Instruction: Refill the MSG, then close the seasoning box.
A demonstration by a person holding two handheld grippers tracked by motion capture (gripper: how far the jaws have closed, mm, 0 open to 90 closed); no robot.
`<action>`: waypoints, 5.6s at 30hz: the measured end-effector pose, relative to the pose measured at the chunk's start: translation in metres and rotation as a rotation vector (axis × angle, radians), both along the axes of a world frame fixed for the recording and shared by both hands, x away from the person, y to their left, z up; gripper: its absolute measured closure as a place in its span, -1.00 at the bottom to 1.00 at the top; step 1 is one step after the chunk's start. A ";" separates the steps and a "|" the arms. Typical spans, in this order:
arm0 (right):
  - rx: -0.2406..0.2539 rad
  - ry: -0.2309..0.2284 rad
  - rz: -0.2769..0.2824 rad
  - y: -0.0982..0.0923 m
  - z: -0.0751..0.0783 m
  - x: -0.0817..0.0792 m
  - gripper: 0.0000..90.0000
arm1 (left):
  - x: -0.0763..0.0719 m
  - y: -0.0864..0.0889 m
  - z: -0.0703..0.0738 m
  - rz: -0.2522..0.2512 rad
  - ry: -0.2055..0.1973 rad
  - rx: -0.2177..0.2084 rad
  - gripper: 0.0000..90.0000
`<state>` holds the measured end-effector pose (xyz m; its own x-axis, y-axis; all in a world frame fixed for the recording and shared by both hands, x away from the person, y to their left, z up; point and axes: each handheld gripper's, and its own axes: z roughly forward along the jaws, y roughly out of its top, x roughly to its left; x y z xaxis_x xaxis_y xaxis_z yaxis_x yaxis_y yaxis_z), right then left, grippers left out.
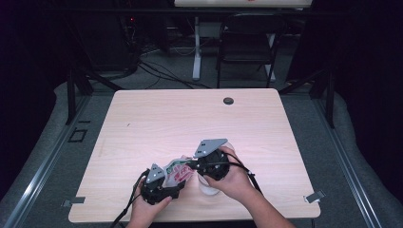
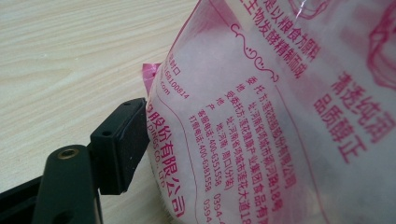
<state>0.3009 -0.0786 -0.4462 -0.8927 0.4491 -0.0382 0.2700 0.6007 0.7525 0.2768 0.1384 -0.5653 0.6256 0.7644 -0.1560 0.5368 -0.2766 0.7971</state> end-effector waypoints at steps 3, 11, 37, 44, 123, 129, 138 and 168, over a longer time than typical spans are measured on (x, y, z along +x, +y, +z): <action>0.005 -0.001 -0.002 0.000 0.000 0.000 1.00 | 0.001 0.000 -0.001 -0.001 0.000 0.003 -0.44; 0.007 0.000 0.000 -0.001 -0.001 -0.001 1.00 | 0.001 -0.006 -0.009 0.007 0.038 0.046 -0.52; 0.012 -0.005 -0.006 -0.003 -0.002 -0.001 1.00 | 0.002 -0.007 -0.018 -0.007 0.013 0.075 -0.47; 0.011 -0.003 -0.005 -0.003 -0.002 -0.001 1.00 | 0.002 -0.008 -0.021 -0.008 0.010 0.071 -0.44; 0.037 -0.021 -0.004 -0.010 0.000 -0.005 1.00 | 0.000 -0.003 -0.004 0.001 -0.069 0.144 0.15; 0.035 -0.023 -0.007 -0.012 -0.001 -0.006 1.00 | 0.000 -0.004 -0.003 0.001 -0.079 0.163 0.15; 0.036 -0.031 -0.002 -0.014 -0.002 -0.007 1.00 | 0.001 -0.003 0.000 0.009 -0.092 0.189 0.16; 0.047 -0.037 -0.005 -0.021 -0.002 -0.012 0.97 | 0.002 -0.003 0.013 0.027 -0.168 0.270 0.17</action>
